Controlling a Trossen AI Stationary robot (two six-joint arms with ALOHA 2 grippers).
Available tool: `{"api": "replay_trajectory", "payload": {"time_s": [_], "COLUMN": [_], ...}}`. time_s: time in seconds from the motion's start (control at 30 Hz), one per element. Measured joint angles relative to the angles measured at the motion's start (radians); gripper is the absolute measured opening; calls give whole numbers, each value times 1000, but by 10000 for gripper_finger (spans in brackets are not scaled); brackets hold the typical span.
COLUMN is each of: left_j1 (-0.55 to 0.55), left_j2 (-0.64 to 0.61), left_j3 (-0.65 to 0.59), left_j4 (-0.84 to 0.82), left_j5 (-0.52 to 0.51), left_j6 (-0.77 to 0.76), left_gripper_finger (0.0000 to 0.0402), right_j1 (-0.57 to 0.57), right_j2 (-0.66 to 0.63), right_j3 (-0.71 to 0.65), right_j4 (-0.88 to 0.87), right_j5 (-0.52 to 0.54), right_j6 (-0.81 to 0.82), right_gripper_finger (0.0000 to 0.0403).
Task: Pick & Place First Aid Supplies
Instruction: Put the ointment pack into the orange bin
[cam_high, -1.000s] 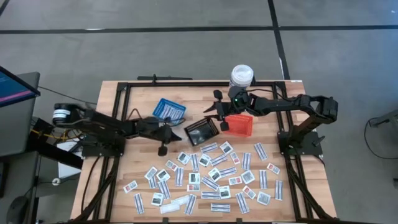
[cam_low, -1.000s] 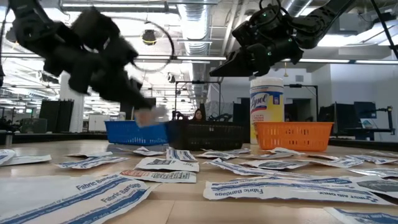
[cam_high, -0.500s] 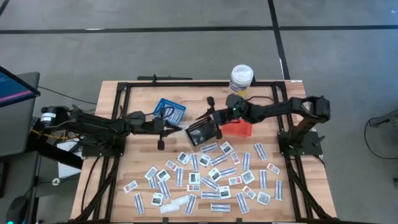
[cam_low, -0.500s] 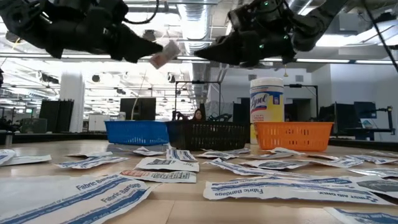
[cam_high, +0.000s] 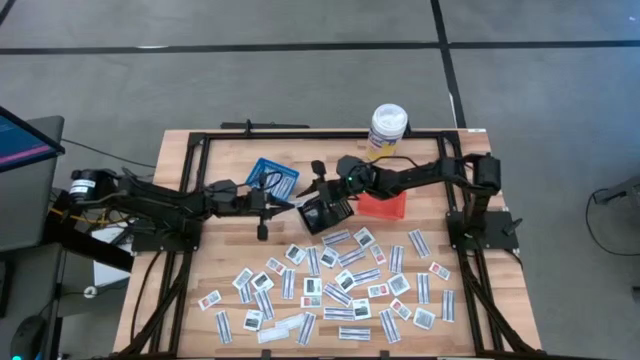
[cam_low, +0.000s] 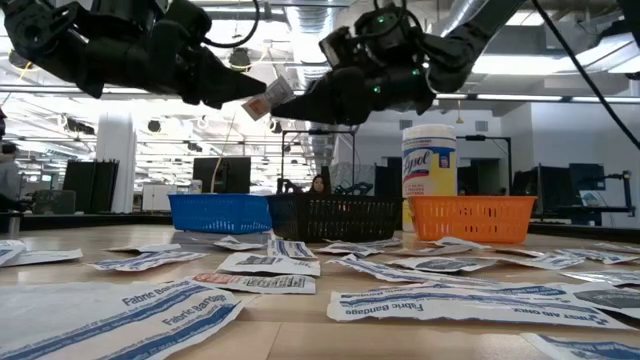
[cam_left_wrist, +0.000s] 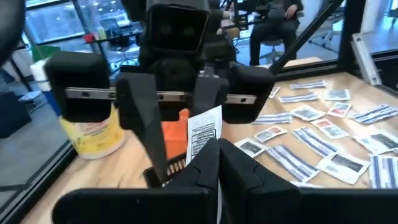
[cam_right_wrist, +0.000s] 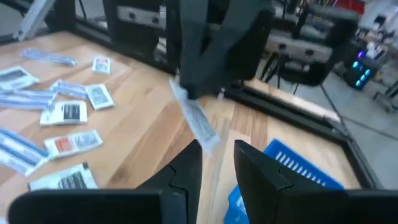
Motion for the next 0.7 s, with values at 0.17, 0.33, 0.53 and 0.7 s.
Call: {"api": "replay_trajectory", "payload": {"time_s": [0.17,0.33,0.53,0.7], "left_j1": [0,6,6,5], "left_j2": [22,26,26,26], "left_j3": [0,0,0,0], "left_j4": [10,13,24,23], "left_j5": [-122,-132,-132,-129], "left_j6": [3,3,3,3], "left_gripper_finger": [7,7,7,7], "right_j1": [16,26,21,6], "right_j2": [-2,11,11,11], "right_j3": [1,2,2,2], "right_j4": [-6,3,7,8], "right_j5": [-10,-5,66,72], "right_j6": [-38,-87,-33,-28], "right_gripper_finger": [87,86,52,16]}}
